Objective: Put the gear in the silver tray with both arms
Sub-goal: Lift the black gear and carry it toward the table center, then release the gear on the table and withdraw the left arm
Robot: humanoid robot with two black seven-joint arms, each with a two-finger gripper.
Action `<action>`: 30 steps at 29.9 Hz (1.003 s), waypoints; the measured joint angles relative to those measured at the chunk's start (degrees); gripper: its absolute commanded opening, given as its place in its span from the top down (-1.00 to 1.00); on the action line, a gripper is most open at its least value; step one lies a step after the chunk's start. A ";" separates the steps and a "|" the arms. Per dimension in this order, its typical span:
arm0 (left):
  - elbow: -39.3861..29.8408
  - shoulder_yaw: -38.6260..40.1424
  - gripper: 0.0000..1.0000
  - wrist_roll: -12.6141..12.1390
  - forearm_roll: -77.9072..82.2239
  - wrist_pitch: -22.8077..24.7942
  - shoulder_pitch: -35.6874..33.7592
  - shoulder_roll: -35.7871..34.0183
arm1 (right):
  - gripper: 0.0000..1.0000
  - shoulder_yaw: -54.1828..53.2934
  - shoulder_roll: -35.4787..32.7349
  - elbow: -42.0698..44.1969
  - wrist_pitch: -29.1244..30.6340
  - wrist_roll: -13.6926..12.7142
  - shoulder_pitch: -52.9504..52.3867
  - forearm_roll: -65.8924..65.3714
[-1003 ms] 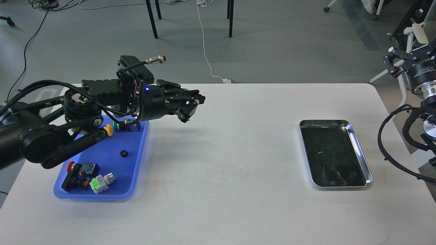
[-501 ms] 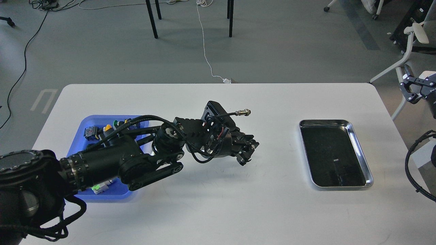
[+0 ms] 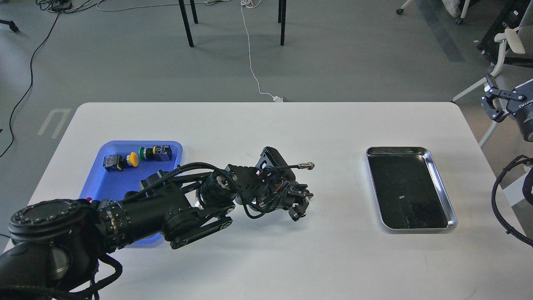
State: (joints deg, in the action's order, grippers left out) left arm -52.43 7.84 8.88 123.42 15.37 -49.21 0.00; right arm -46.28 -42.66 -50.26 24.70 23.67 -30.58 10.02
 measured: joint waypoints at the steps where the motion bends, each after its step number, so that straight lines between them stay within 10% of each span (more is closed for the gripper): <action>1: 0.02 -0.29 0.54 0.00 0.29 0.00 0.42 0.01 | -0.98 0.00 0.00 0.00 0.00 -0.01 -0.04 0.00; 3: 0.03 -0.80 0.37 -0.08 0.81 -0.09 1.07 0.01 | -0.98 0.01 0.02 -0.02 -0.01 -0.02 -0.14 -0.01; 6: 0.01 -0.89 -0.47 -0.18 0.96 -0.10 1.36 0.01 | -0.98 0.02 0.04 -0.02 -0.01 -0.02 -0.21 -0.01; 11: -0.51 -0.32 -0.82 0.19 -0.50 -4.11 1.23 -0.01 | -0.98 0.02 0.04 -0.01 -0.01 -0.03 -0.33 -0.01; 30: -8.47 19.70 -0.94 0.78 -45.31 -7.87 -5.33 -14.89 | -0.98 2.53 -0.22 0.26 0.09 -0.63 -11.53 -12.82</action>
State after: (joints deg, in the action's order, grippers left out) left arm -60.91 27.54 9.66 78.11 7.50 -54.54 -14.89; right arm -43.74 -42.89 -50.01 24.80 23.04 -42.12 -2.79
